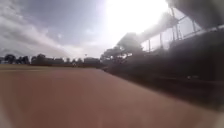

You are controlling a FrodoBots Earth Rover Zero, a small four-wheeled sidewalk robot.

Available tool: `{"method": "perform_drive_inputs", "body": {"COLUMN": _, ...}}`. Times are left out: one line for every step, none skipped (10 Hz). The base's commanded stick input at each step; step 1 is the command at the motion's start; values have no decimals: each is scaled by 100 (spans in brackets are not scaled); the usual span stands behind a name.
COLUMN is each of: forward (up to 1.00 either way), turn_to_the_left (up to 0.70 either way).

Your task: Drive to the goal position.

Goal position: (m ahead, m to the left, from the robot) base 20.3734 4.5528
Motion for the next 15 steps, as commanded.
{"method": "perform_drive_inputs", "body": {"forward": 70, "turn_to_the_left": 0}}
{"method": "perform_drive_inputs", "body": {"forward": 70, "turn_to_the_left": 0}}
{"method": "perform_drive_inputs", "body": {"forward": 70, "turn_to_the_left": 0}}
{"method": "perform_drive_inputs", "body": {"forward": 70, "turn_to_the_left": 0}}
{"method": "perform_drive_inputs", "body": {"forward": 70, "turn_to_the_left": 0}}
{"method": "perform_drive_inputs", "body": {"forward": 70, "turn_to_the_left": 0}}
{"method": "perform_drive_inputs", "body": {"forward": 70, "turn_to_the_left": 0}}
{"method": "perform_drive_inputs", "body": {"forward": 70, "turn_to_the_left": 0}}
{"method": "perform_drive_inputs", "body": {"forward": 70, "turn_to_the_left": 0}}
{"method": "perform_drive_inputs", "body": {"forward": 70, "turn_to_the_left": 0}}
{"method": "perform_drive_inputs", "body": {"forward": 70, "turn_to_the_left": 0}}
{"method": "perform_drive_inputs", "body": {"forward": 70, "turn_to_the_left": 0}}
{"method": "perform_drive_inputs", "body": {"forward": 70, "turn_to_the_left": 0}}
{"method": "perform_drive_inputs", "body": {"forward": 70, "turn_to_the_left": 0}}
{"method": "perform_drive_inputs", "body": {"forward": 70, "turn_to_the_left": 0}}
